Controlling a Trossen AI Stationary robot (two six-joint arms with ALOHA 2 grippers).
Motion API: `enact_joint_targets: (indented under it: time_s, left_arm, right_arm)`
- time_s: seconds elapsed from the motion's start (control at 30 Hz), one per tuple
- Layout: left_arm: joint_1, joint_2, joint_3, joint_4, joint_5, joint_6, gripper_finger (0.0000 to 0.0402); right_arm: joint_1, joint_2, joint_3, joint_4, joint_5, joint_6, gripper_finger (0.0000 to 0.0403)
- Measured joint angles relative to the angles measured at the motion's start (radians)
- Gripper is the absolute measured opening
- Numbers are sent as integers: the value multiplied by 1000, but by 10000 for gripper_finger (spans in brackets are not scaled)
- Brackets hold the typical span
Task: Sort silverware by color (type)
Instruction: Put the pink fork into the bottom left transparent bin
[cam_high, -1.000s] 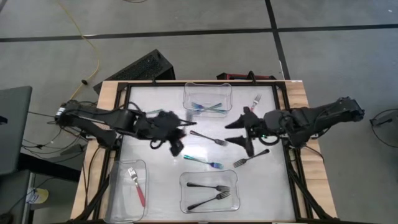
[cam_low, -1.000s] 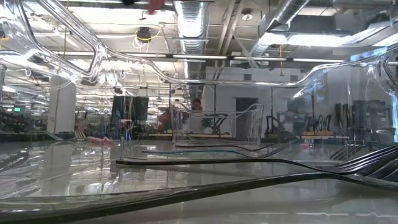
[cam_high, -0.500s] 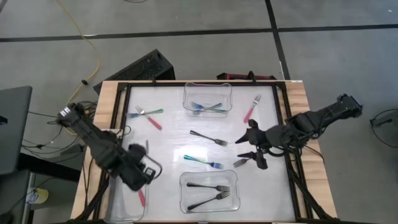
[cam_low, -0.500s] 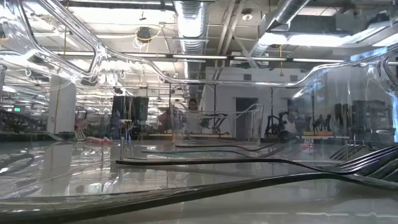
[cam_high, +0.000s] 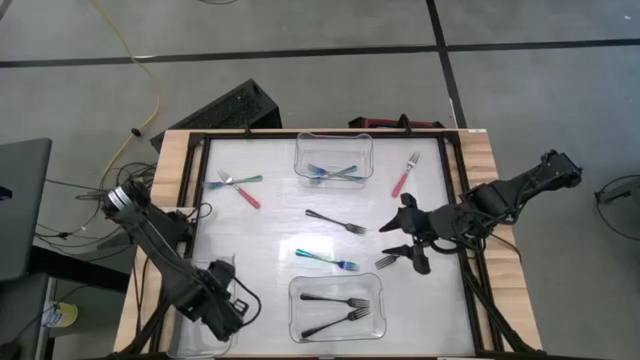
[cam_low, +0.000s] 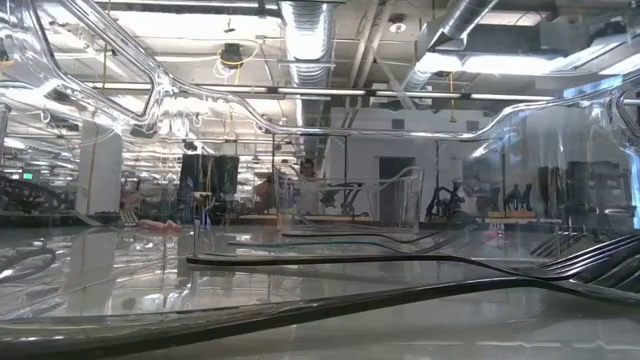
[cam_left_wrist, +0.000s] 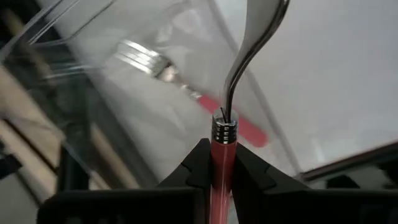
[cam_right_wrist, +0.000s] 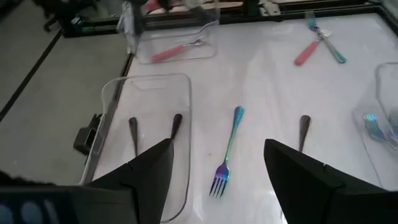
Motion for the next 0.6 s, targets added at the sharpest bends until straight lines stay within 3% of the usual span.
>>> enact_joint_targets:
  time_s: [0.23, 0.6]
  left_arm:
    - [-48, 25, -29, 57, 126, -52, 18]
    - [-139, 67, -31, 70, 156, -59, 18]
  right_arm:
    - [-14, 0, 0, 2, 30, 83, 275]
    - [-13, 0, 0, 6, 35, 175, 275]
